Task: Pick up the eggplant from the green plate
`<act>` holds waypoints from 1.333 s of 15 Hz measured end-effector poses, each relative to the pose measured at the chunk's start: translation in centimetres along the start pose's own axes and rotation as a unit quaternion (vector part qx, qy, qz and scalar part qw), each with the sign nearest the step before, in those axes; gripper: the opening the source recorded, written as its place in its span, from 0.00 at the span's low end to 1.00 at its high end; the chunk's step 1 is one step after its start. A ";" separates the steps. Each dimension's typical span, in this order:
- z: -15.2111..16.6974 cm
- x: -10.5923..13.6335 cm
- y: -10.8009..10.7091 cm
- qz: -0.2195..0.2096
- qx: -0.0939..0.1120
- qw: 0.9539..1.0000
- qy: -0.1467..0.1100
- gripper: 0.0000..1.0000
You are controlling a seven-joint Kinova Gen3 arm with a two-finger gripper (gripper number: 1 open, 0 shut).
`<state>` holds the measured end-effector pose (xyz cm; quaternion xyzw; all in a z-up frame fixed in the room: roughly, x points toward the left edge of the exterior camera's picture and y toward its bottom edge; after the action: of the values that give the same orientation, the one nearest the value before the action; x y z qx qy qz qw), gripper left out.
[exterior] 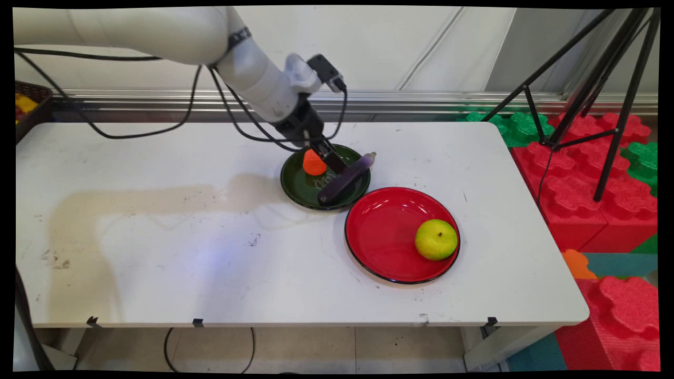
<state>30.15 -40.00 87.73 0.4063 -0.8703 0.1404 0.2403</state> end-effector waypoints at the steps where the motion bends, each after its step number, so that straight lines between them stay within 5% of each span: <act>1: 0.8 0.1 0.1 -0.003 0.000 1.000 -0.003 1.00; 10: 7.2 -0.3 0.8 -0.021 0.000 1.000 -0.021 1.00; 18: 9.4 -0.7 0.8 -0.040 0.010 0.999 -0.025 1.00; 19: 9.5 -0.8 0.9 -0.043 0.011 0.999 -0.025 0.00; 20: 9.5 -0.9 0.9 -0.044 0.012 0.999 -0.025 0.00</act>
<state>27.01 -43.06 79.16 0.4507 -0.8553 0.1299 0.2200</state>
